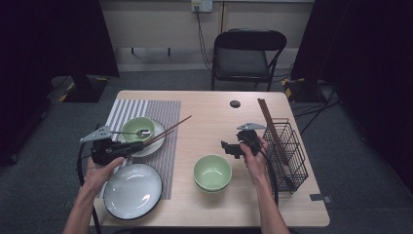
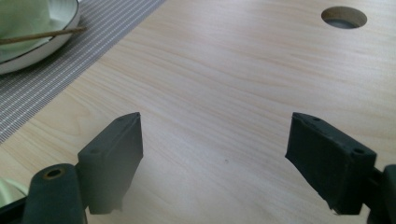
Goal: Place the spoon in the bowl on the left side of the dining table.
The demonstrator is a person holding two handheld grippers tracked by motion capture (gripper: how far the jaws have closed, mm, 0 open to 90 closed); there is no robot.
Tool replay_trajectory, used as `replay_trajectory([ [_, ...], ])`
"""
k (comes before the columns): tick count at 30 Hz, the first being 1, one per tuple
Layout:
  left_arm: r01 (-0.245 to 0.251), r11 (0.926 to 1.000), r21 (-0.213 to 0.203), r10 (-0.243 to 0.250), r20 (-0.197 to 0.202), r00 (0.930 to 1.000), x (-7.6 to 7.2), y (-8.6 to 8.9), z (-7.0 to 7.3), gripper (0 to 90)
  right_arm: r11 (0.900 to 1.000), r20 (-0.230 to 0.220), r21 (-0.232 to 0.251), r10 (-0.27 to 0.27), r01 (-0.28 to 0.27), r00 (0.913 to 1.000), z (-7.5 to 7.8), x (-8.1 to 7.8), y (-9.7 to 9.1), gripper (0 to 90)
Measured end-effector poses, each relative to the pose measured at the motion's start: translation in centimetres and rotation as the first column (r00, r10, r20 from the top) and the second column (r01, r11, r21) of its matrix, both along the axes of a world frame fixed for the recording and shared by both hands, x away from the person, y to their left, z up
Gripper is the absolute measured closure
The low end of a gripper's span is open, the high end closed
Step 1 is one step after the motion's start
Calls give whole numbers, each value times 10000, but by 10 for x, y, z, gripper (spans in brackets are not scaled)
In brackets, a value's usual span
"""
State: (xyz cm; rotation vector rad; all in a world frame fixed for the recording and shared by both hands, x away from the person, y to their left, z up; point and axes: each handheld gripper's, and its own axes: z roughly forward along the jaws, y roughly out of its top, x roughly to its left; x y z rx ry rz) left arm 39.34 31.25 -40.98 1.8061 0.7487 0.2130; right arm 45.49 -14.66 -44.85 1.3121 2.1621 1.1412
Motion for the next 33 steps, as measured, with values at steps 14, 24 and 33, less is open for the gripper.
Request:
replay_trajectory([
  [14, -309, 9981, 525, 333, -453, 9984, 6, 14, -20, 843, 9962, -410, -867, -124, 88, 9991, -23, 2, 0, 181],
  [24, -388, 9960, 810, 442, -662, 9968, 12, 17, -34, 842, 9933, -778, -1155, -95, 5, 9969, -40, 0, 2, 179],
  [33, -600, 9943, 881, 670, -796, 9946, 13, 24, -43, 842, 9908, -563, -1354, -49, -27, 9984, -49, -6, 3, 175],
])
